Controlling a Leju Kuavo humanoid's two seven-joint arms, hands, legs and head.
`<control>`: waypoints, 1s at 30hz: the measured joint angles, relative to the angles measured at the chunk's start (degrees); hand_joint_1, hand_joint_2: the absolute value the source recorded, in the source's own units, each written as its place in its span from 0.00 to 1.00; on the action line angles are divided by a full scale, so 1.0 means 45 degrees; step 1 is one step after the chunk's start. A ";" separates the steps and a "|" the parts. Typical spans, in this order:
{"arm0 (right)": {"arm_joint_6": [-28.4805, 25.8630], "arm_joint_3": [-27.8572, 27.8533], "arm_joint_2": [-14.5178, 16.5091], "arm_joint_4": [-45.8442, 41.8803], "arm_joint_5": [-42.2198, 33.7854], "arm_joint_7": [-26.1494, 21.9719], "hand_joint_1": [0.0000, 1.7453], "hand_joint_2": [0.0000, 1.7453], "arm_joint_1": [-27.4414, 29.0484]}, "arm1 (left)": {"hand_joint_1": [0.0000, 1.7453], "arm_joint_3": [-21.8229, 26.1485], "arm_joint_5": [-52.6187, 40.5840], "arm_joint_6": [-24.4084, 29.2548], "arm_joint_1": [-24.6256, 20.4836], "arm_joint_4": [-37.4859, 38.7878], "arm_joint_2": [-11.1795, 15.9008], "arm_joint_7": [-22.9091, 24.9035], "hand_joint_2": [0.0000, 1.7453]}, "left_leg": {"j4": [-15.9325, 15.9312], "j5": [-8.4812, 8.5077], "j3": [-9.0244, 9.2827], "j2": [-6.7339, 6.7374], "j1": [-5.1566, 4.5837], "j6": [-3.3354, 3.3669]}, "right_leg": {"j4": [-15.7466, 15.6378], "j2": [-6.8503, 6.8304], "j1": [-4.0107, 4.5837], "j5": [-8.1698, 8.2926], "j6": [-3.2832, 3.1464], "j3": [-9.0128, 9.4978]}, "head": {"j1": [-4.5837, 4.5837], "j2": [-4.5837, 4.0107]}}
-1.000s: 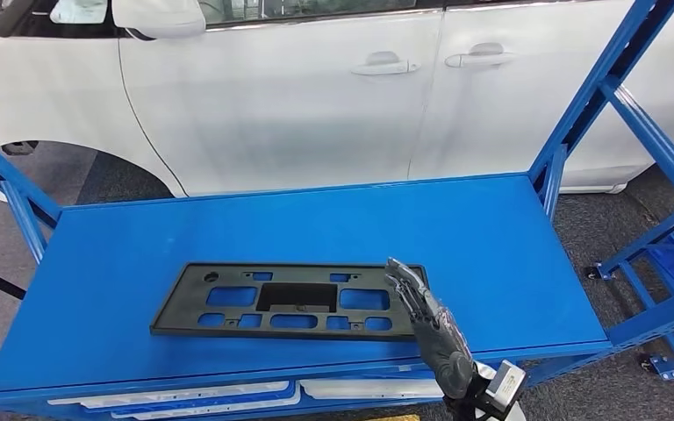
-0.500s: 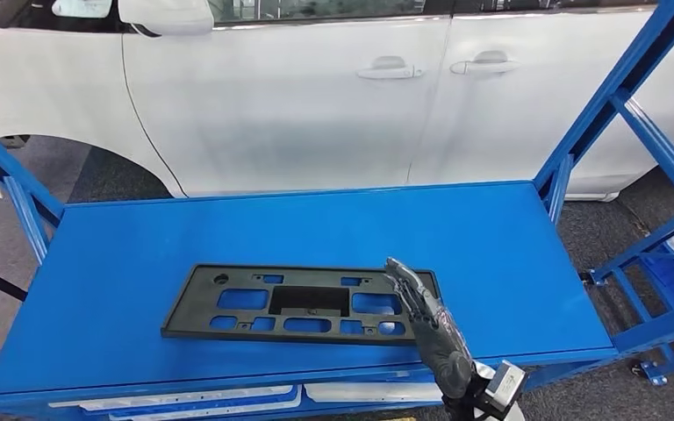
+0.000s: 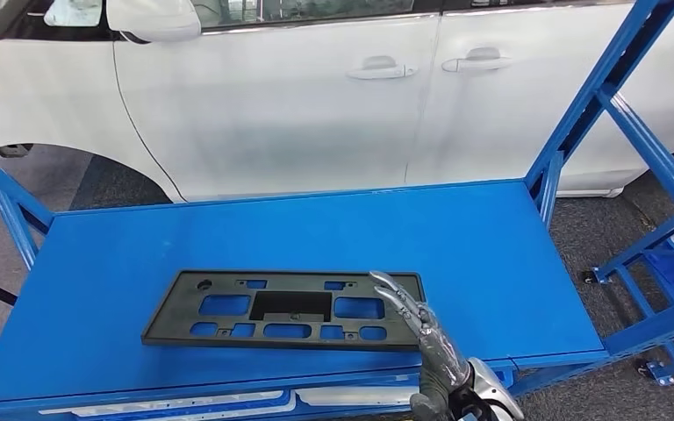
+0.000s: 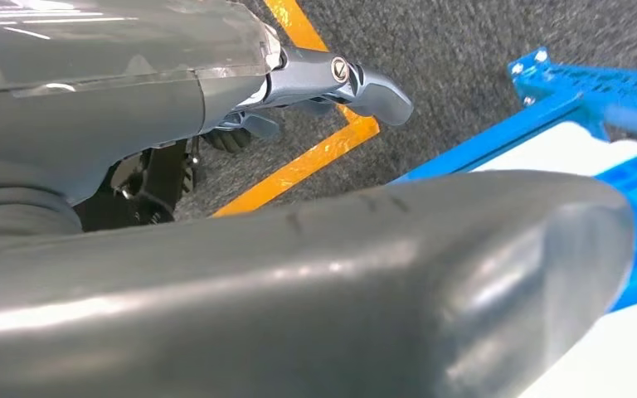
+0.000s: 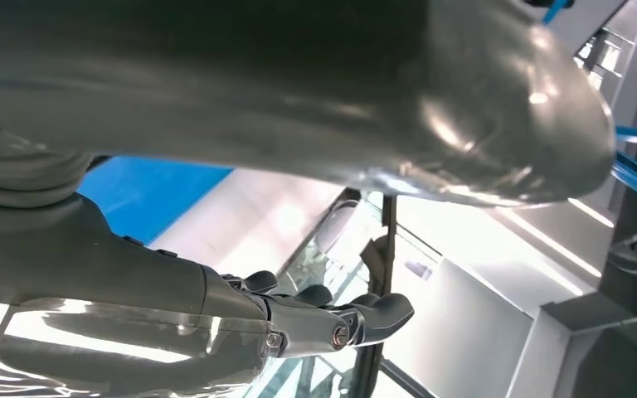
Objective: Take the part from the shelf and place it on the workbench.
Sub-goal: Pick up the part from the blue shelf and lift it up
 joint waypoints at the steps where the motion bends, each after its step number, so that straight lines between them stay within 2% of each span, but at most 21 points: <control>1: -0.0108 0.0073 -0.0012 -0.0012 0.0157 0.0001 0.00 0.00 -0.0009 | 0.00 -0.0019 -0.0002 -0.0021 0.0002 0.0000 -0.0006 -0.0019 0.00 | 0.0890 -0.0421 -0.0424 0.0000 0.0002 -0.0023 | 0.0003 -0.0004 0.0015 -0.0007 -0.0032 -0.0008 | 0.0000 0.0000; 2: -0.0187 0.0131 -0.0017 -0.0012 0.0280 0.0002 0.00 0.00 -0.0007 | 0.00 -0.0035 -0.0005 -0.0034 0.0008 0.0000 -0.0009 -0.0034 0.00 | 0.1726 -0.0736 -0.0833 0.0000 0.0005 -0.0037 | 0.0007 -0.0005 0.0033 -0.0013 -0.0049 -0.0013 | 0.0000 0.0000; 3: -0.0231 0.0172 -0.0023 -0.0012 0.0358 0.0004 0.00 0.00 -0.0004 | 0.00 -0.0045 -0.0007 -0.0040 0.0015 0.0000 -0.0009 -0.0041 0.00 | 0.2245 -0.0839 -0.1101 0.0000 0.0004 -0.0036 | 0.0011 -0.0001 0.0048 -0.0020 -0.0057 -0.0012 | 0.0000 0.0000; 4: -0.0253 0.0214 -0.0029 -0.0012 0.0403 0.0005 0.00 0.00 -0.0004 | 0.00 -0.0051 -0.0005 -0.0044 0.0019 0.0000 -0.0009 -0.0049 0.00 | 0.2268 -0.0682 -0.1140 0.0000 0.0002 -0.0018 | 0.0017 0.0009 0.0056 -0.0030 -0.0056 0.0000 | 0.0000 0.0000; 5: -0.0267 0.0251 -0.0033 -0.0012 0.0424 0.0005 0.00 0.00 -0.0004 | 0.00 -0.0057 -0.0004 -0.0045 0.0021 0.0000 -0.0009 -0.0055 0.00 | 0.1774 -0.0295 -0.0930 0.0000 0.0001 0.0018 | 0.0020 0.0020 0.0060 -0.0045 -0.0048 0.0028 | 0.0000 0.0000; 7: -0.0288 0.0309 -0.0036 -0.0012 0.0446 0.0005 0.00 0.00 -0.0007 | 0.00 -0.0069 0.0000 -0.0047 0.0011 0.0000 -0.0006 -0.0062 0.00 | 0.0011 0.0620 -0.0120 0.0001 -0.0017 0.0135 | 0.0029 0.0038 0.0069 -0.0090 0.0003 0.0098 | 0.0000 0.0000; 8: -0.0301 0.0324 -0.0041 -0.0012 0.0448 0.0005 0.00 0.00 -0.0010 | 0.00 -0.0075 -0.0004 -0.0049 -0.0002 0.0000 -0.0005 -0.0066 0.00 | -0.0711 0.0875 0.0208 -0.0001 -0.0045 0.0191 | 0.0044 0.0045 0.0083 -0.0110 0.0052 0.0103 | 0.0000 0.0000; 10: -0.0395 0.0340 -0.0051 -0.0012 0.0574 0.0005 0.00 0.00 -0.0012 | 0.00 -0.0091 -0.0007 -0.0056 -0.0015 0.0000 -0.0001 -0.0089 0.00 | -0.1289 0.0949 0.0438 -0.0013 -0.0115 0.0283 | 0.0052 0.0046 0.0094 -0.0115 0.0185 0.0071 | 0.0000 0.0000; 13: -0.0747 0.0346 -0.0053 0.0000 0.1304 0.0005 0.00 0.00 -0.0025 | 0.00 -0.0114 0.0001 -0.0074 -0.0011 0.0000 -0.0011 -0.0160 0.00 | -0.1449 0.1028 0.0482 -0.0012 -0.0075 0.0477 | 0.0149 0.0033 0.0080 -0.0219 0.0404 0.0042 | 0.0000 0.0000; 15: -0.1024 0.0346 -0.0049 0.0067 0.2077 0.0023 0.00 0.00 -0.0052 | 0.00 -0.0120 0.0006 -0.0086 -0.0026 0.0000 -0.0021 -0.0185 0.00 | -0.1542 0.1088 0.0530 0.0007 -0.0032 0.0609 | 0.1088 0.0017 0.0060 -0.0808 0.0494 -0.0374 | 0.0000 0.0000; 17: -0.1318 0.0353 -0.0039 0.0251 0.3033 0.0109 0.00 0.50 -0.0087 | 0.00 -0.0123 0.0004 -0.0089 -0.0034 0.0000 -0.0022 -0.0189 0.00 | -0.1540 0.1084 0.0525 0.0013 -0.0060 0.0668 | 0.2727 0.0011 0.0040 -0.1560 0.0544 -0.1177 | 0.0000 0.0000; 18: -0.1440 0.0358 -0.0029 0.0366 0.3459 0.0185 0.00 0.75 -0.0106 | 0.00 -0.0123 0.0004 -0.0083 -0.0032 0.0000 -0.0023 -0.0189 0.00 | -0.1535 0.1079 0.0524 0.0014 -0.0071 0.0675 | 0.3364 0.0010 0.0034 -0.1768 0.0562 -0.1502 | 0.0000 0.0000; 19: -0.1561 0.0367 -0.0015 0.0512 0.3897 0.0307 0.00 1.00 -0.0150 | 0.00 -0.0123 0.0004 -0.0073 -0.0031 0.0000 -0.0023 -0.0187 0.00 | -0.1529 0.1073 0.0527 0.0014 -0.0076 0.0679 | 0.3697 0.0009 0.0032 -0.1782 0.0573 -0.1692 | 0.0000 0.0000; 20: -0.1665 0.0384 0.0006 0.0669 0.4302 0.0455 0.00 1.00 -0.0225 | 0.00 -0.0123 0.0004 -0.0063 -0.0032 0.0000 -0.0023 -0.0181 0.00 | -0.1522 0.1065 0.0535 0.0013 -0.0077 0.0678 | 0.3611 0.0008 0.0030 -0.1583 0.0572 -0.1685 | 0.0000 0.0000; 21: -0.1808 0.0413 0.0033 0.0856 0.4765 0.0649 0.00 1.00 -0.0328 | 0.00 -0.0123 0.0004 -0.0056 -0.0033 0.0000 -0.0026 -0.0175 0.00 | -0.1512 0.1051 0.0550 0.0010 -0.0077 0.0669 | 0.3156 0.0007 0.0029 -0.1212 0.0559 -0.1501 | 0.0000 0.0000; 23: -0.2200 0.0511 0.0097 0.1241 0.5691 0.1078 0.00 1.00 -0.0573 | 0.00 -0.0123 0.0004 -0.0050 -0.0040 0.0000 -0.0037 -0.0163 0.00 | -0.1476 0.1000 0.0575 0.0001 -0.0078 0.0619 | 0.1521 0.0008 0.0033 -0.0326 0.0482 -0.0764 | 0.0000 0.0000; 24: -0.2437 0.0578 0.0134 0.1420 0.6093 0.1289 0.00 1.00 -0.0679 | 0.00 -0.0123 0.0004 -0.0050 -0.0045 0.0000 -0.0044 -0.0162 0.00 | -0.1431 0.0966 0.0562 -0.0009 -0.0102 0.0570 | 0.0786 0.0013 0.0053 -0.0059 0.0427 -0.0441 | 0.0000 0.0000; 26: -0.2946 0.0702 0.0190 0.1751 0.6871 0.1683 0.00 1.00 -0.0801 | 0.00 -0.0122 0.0004 -0.0049 -0.0048 0.0000 -0.0052 -0.0166 0.00 | -0.1385 0.0929 0.0517 -0.0022 -0.0140 0.0446 | 0.0175 0.0023 0.0102 0.0021 0.0319 -0.0204 | 0.0000 0.0000; 28: -0.3448 0.0800 0.0229 0.2030 0.7665 0.2060 0.00 1.00 -0.0826 | 0.00 -0.0121 0.0004 -0.0046 -0.0047 0.0000 -0.0052 -0.0177 0.00 | -0.1389 0.0898 0.0493 -0.0025 -0.0148 0.0306 | 0.0102 0.0023 0.0100 0.0046 0.0195 -0.0204 | 0.0000 0.0000; 30: -0.3872 0.0878 0.0261 0.2246 0.8253 0.2349 0.00 1.00 -0.0853 | 0.00 -0.0121 0.0004 -0.0045 -0.0048 0.0000 -0.0055 -0.0191 0.00 | -0.1038 0.0615 0.0361 -0.0022 -0.0124 0.0169 | -0.0003 0.0006 0.0054 0.0085 0.0053 -0.0142 | 0.0000 0.0000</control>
